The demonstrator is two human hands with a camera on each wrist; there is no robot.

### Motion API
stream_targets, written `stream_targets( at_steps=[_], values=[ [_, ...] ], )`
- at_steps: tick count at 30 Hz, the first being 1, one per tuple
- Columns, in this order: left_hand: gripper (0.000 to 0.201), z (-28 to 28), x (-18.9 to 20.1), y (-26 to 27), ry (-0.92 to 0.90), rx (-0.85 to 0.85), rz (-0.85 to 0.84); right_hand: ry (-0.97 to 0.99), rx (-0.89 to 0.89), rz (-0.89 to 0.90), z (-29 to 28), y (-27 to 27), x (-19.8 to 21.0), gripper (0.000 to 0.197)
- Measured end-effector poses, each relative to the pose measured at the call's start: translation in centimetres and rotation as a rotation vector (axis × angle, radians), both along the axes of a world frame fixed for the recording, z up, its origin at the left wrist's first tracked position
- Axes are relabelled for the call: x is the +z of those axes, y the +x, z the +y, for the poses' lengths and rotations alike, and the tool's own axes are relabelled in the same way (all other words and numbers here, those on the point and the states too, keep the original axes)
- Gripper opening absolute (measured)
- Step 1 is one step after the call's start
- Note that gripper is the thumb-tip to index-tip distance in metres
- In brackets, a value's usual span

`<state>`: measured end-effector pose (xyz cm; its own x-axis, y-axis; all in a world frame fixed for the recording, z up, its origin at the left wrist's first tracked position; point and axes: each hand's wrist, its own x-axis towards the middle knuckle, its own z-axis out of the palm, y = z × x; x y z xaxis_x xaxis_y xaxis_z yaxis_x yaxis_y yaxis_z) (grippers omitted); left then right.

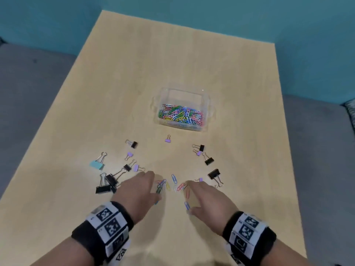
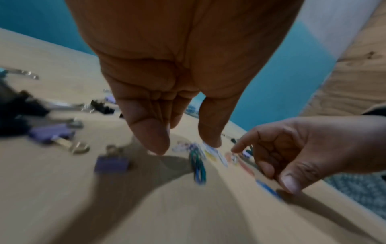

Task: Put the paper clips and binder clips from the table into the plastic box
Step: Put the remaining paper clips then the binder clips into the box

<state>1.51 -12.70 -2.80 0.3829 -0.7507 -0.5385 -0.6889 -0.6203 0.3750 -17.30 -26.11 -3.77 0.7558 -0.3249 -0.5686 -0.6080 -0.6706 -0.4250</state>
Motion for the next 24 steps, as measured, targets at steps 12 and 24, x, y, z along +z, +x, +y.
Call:
stream_targets(
  at_steps=[12, 24],
  values=[
    [0.024, -1.4, -2.9, -1.0, -0.142, -0.065, -0.082, -0.171, -0.01, -0.155, 0.4, 2.8, -2.1, 0.026],
    [0.018, -2.8, -3.1, -1.7, -0.138, 0.022, -0.171, -0.243, 0.008, -0.172, 0.8, 4.0, -2.3, 0.004]
  ],
)
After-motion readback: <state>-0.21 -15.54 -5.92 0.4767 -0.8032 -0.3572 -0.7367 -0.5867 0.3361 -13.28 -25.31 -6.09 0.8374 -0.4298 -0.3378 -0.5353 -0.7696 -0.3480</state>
